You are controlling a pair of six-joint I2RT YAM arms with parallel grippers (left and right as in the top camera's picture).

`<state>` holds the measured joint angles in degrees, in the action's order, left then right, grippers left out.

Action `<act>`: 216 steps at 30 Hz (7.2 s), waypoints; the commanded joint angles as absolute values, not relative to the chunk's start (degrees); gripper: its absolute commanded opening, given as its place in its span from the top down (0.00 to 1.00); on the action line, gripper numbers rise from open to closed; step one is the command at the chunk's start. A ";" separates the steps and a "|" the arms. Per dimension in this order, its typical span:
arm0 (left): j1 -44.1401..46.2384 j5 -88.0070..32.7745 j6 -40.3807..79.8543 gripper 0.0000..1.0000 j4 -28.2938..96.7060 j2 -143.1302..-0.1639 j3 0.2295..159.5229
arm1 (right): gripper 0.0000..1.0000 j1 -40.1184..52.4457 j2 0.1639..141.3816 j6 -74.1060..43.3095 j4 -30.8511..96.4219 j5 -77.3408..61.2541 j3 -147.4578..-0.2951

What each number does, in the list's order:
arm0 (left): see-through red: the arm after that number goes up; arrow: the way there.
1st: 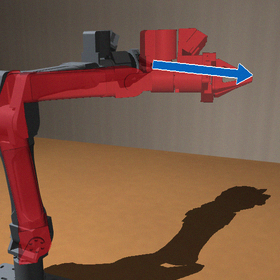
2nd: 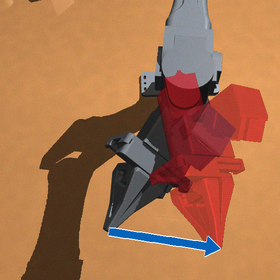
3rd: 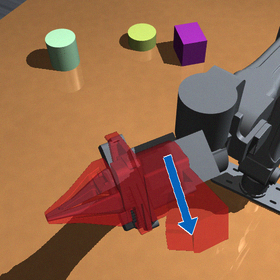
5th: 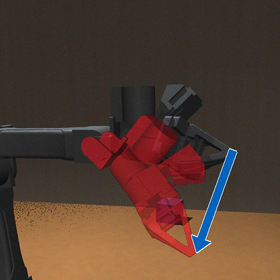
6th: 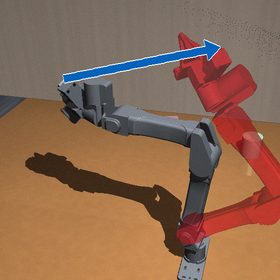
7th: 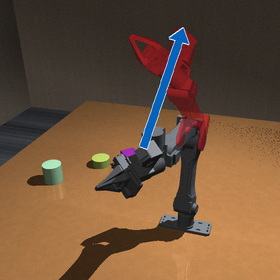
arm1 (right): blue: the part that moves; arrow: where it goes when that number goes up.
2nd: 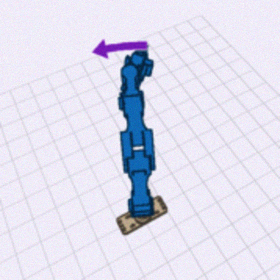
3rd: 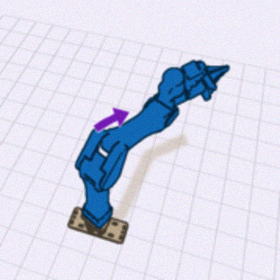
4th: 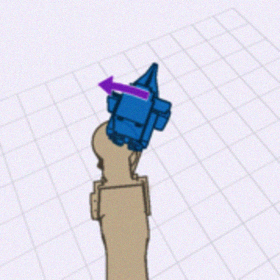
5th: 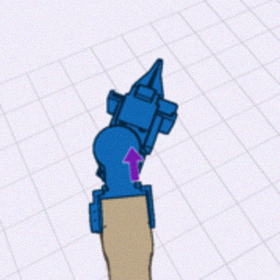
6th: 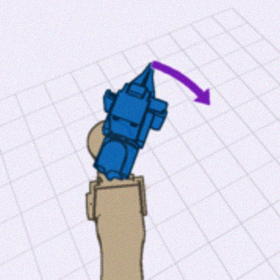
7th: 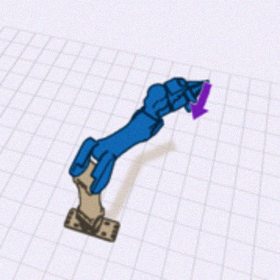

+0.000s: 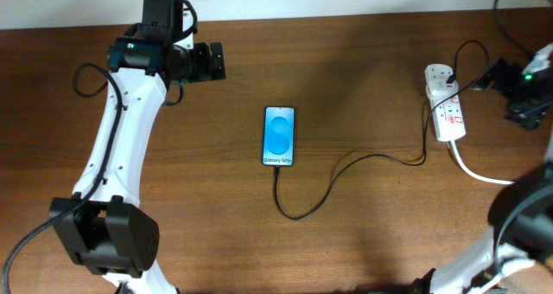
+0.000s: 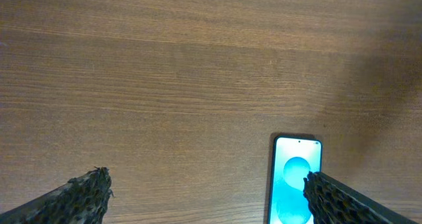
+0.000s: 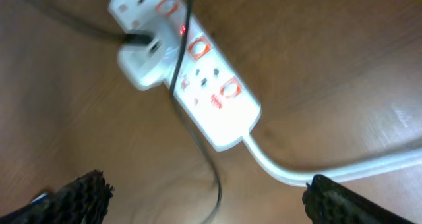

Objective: Plug charger to phone and switch on socket

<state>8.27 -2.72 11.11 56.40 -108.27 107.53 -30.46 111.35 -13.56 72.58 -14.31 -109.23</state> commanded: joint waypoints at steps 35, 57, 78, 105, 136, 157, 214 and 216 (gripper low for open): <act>8.08 -2.11 10.61 0.01 56.47 -108.40 107.24 | 0.02 -12.25 64.88 -6.20 78.98 -14.33 -78.65; 8.10 -2.11 10.61 0.01 56.47 -108.40 107.24 | 0.02 1.50 8.29 -4.69 42.72 -7.05 -32.84; 8.10 -2.11 10.63 0.01 56.47 -108.40 107.24 | 0.02 4.03 0.19 -4.71 -5.74 -4.29 -0.32; 8.10 -2.11 10.63 0.01 56.47 -108.40 107.24 | 0.02 4.12 0.19 1.06 4.86 -0.58 -0.32; 8.08 -2.09 10.61 0.01 56.51 -108.40 107.24 | 0.02 4.12 0.19 1.08 4.60 -0.58 -0.32; 8.08 9.32 10.63 0.01 59.09 -83.55 78.24 | 0.02 4.12 0.19 1.08 4.60 -0.58 -0.32; 7.07 -0.08 -3.31 0.01 -6.68 -3.18 0.62 | 0.02 4.12 0.19 1.08 4.60 -0.58 -0.32; 6.07 -0.25 -3.29 0.01 -6.94 -1.63 0.47 | 0.02 4.12 0.19 1.08 4.58 -0.58 -0.32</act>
